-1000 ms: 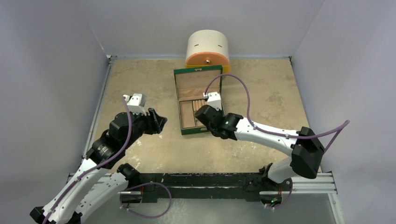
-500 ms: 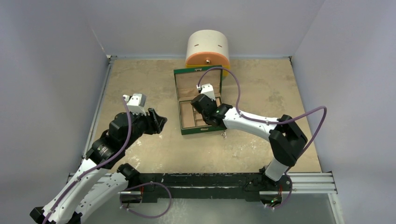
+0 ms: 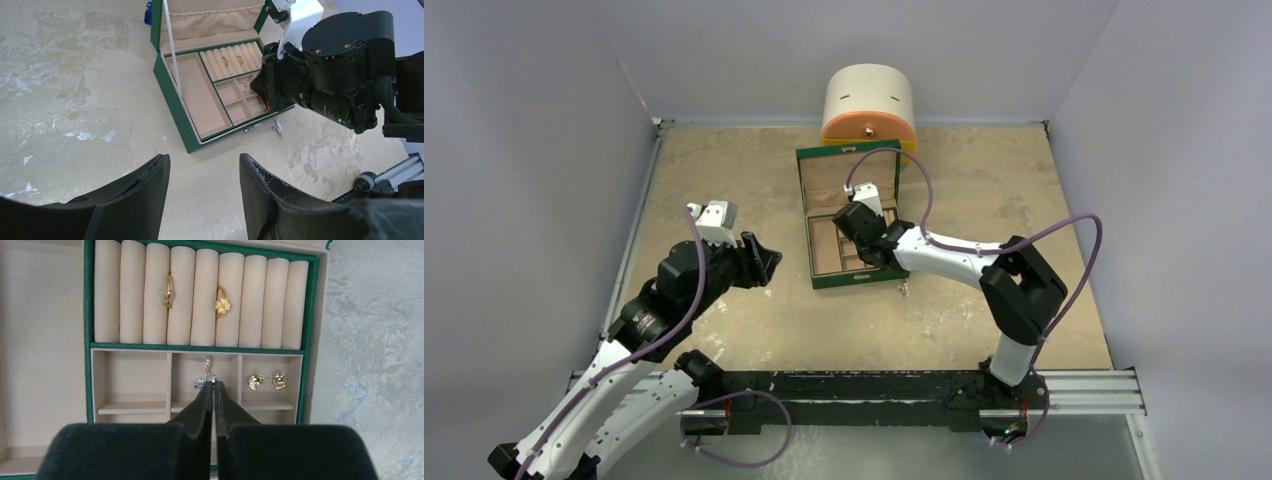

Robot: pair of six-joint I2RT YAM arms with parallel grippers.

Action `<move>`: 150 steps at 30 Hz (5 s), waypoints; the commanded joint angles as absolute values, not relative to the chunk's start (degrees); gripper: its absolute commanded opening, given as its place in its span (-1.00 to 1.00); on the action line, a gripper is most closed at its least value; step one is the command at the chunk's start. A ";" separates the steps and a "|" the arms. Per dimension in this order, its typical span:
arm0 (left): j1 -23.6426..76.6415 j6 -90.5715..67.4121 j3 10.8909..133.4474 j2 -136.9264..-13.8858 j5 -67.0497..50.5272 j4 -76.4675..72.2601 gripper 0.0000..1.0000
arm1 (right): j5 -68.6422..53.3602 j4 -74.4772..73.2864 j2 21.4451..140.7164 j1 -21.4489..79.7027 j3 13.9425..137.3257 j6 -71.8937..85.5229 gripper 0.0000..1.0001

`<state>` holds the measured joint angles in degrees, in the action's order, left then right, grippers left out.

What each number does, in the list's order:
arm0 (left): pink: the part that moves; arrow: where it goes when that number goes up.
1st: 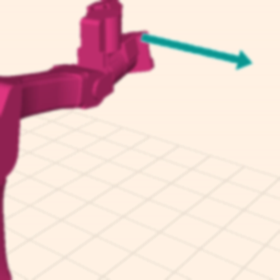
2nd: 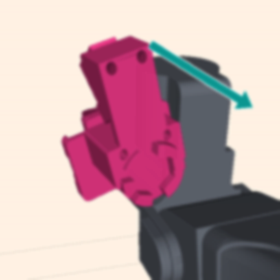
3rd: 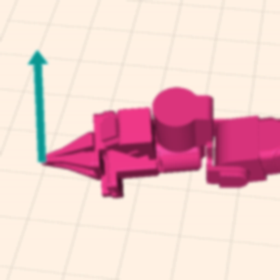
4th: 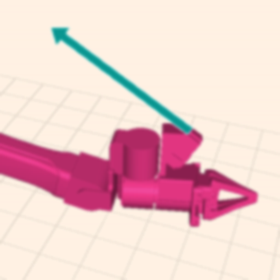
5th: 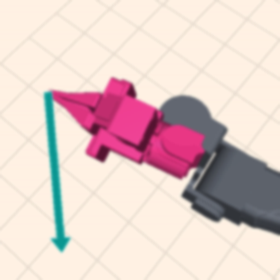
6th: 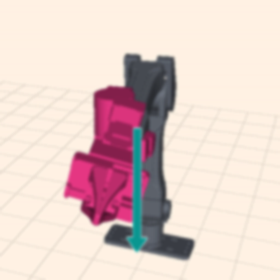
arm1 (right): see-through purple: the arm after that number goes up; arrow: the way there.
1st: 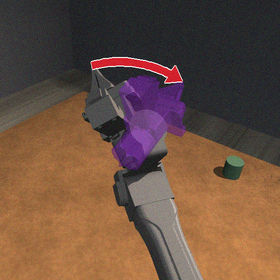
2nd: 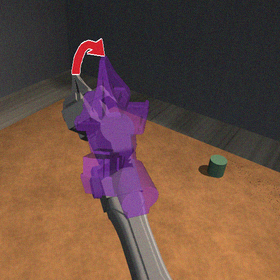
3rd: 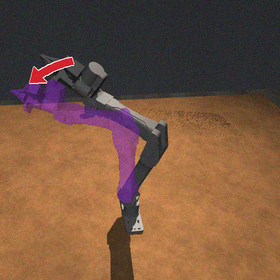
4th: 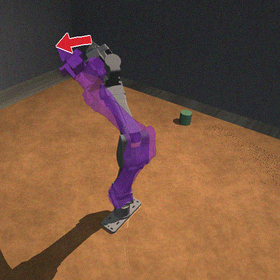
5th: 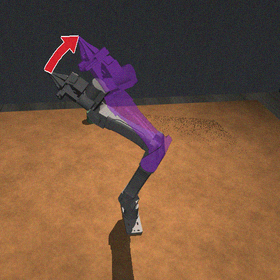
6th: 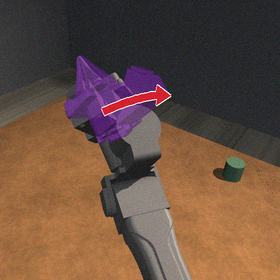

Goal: Organize the mixed jewelry

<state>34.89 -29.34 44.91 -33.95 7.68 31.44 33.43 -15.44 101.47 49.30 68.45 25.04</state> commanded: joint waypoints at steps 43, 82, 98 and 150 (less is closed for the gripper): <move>34.53 -28.65 46.35 -34.74 7.33 30.00 0.06 | 23.73 -10.90 68.47 48.77 36.17 40.68 -0.44; 34.46 -28.70 46.39 -34.95 7.39 30.06 0.06 | 27.26 1.31 82.21 48.60 36.53 36.99 -0.41; 34.43 -28.65 46.38 -34.80 7.24 29.93 0.06 | 26.32 1.64 84.02 48.61 35.13 38.18 -0.64; 34.35 -28.56 46.29 -33.49 6.99 29.88 0.06 | 18.31 1.39 85.04 49.04 58.38 30.90 -0.98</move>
<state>34.87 -29.32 44.91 -34.04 7.62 31.44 20.23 -2.87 83.44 48.73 54.96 31.40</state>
